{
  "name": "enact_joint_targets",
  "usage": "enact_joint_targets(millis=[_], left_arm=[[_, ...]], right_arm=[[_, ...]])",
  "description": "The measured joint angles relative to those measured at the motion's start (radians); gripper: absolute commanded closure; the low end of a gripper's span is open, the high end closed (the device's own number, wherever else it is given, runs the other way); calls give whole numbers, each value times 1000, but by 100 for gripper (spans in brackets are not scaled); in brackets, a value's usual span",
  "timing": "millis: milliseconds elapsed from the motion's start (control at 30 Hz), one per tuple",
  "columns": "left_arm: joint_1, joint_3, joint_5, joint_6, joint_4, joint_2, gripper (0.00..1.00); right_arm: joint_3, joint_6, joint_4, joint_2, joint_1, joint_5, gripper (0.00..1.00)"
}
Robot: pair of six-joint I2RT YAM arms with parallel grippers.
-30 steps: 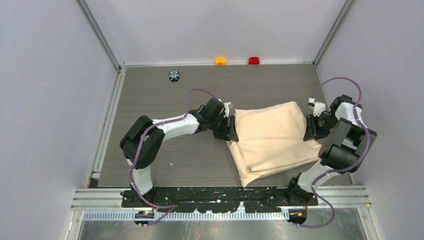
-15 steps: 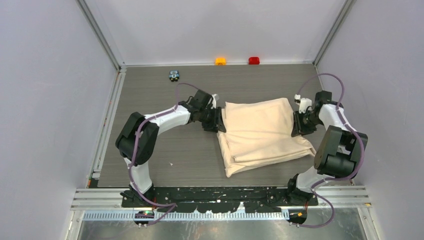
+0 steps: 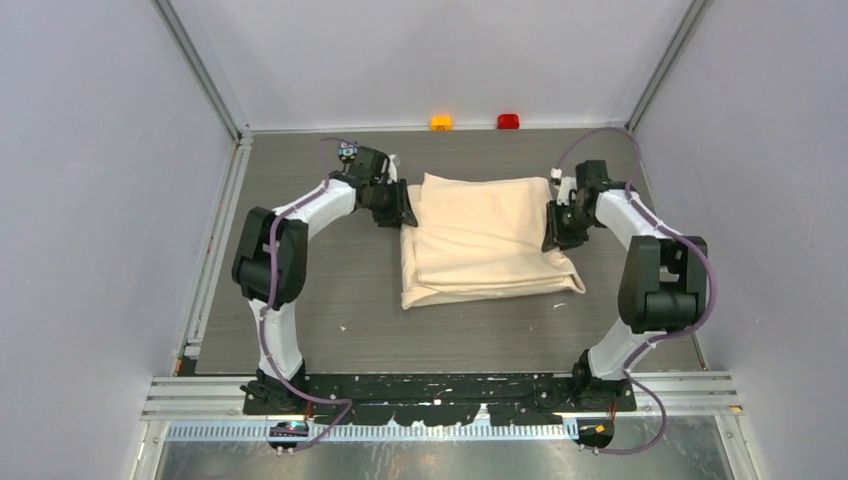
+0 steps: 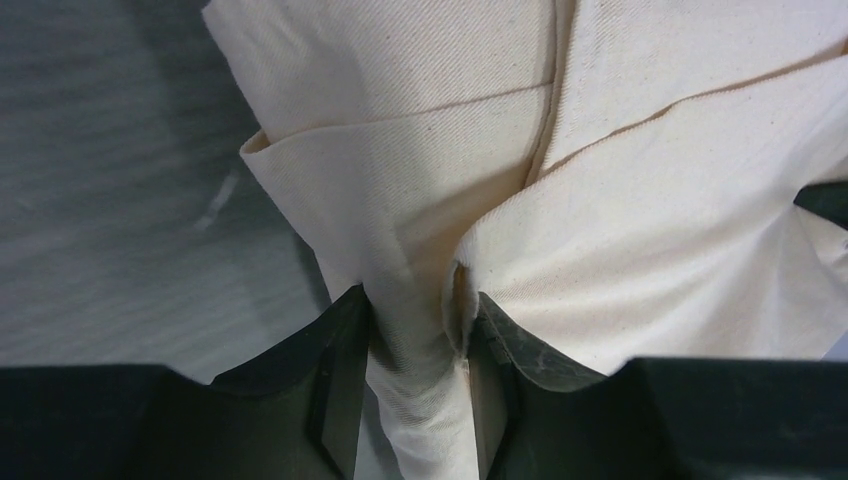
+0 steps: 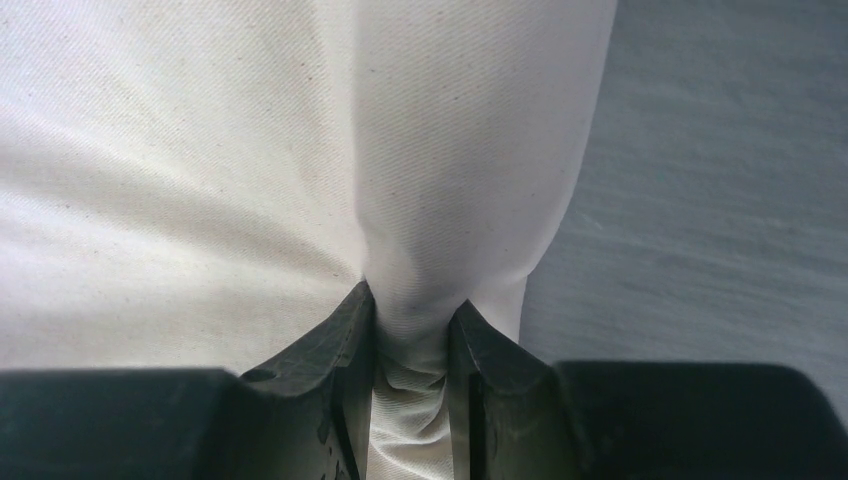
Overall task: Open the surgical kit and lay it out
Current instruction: Move the surgical kit at the center of the board.
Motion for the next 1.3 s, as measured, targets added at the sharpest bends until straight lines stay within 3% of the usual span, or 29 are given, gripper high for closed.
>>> enact_joint_targets(millis=[533,867,1300], left_arm=[[225,496,6,121,-99,321,77],[286,515,8,123,-95,335,76],[304,587,10,149,-120,378,74]], right_arm=[[437,249,80,364,186,-2,100],[569,280,104,462,227,-11,99],[566,320,154,472,236,-32,96]])
